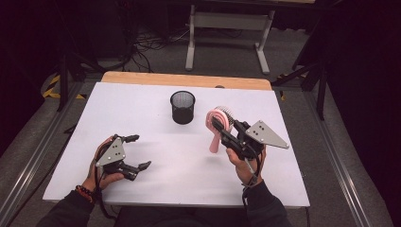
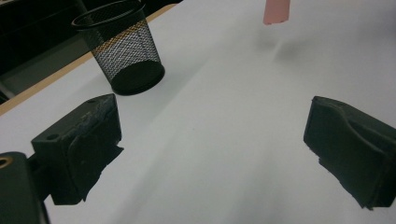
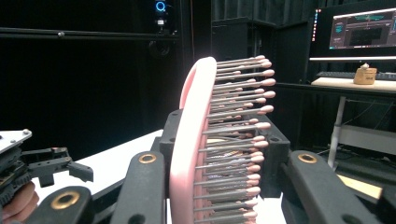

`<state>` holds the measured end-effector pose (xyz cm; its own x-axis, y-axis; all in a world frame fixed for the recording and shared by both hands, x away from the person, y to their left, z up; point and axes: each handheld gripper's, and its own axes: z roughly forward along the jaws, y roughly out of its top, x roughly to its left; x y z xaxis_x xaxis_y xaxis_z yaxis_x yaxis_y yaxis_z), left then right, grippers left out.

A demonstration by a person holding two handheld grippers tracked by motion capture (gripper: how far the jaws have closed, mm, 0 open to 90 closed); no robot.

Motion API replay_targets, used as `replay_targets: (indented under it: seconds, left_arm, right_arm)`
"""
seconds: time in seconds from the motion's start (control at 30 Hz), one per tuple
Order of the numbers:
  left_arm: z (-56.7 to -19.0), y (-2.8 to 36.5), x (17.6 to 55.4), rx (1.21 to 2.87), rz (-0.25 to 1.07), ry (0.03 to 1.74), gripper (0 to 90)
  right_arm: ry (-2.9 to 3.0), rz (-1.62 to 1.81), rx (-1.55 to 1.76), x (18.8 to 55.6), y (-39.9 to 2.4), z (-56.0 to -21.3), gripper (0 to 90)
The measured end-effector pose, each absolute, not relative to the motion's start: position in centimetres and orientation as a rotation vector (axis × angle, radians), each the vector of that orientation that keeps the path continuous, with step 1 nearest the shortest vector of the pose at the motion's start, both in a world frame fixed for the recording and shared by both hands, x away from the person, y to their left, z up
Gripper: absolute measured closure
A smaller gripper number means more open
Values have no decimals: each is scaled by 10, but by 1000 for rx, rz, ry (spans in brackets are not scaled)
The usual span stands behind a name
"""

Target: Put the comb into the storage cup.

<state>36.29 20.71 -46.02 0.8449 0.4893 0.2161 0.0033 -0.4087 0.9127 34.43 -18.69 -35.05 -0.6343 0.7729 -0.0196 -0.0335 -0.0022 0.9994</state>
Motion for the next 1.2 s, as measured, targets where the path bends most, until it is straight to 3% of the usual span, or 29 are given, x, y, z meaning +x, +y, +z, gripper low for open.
replay_targets:
  seconds: [1.2]
  left_arm:
    - [-466,252,348,1910,599,471,46]
  right_arm:
    - [1648,1698,758,399,-160,-307,629]
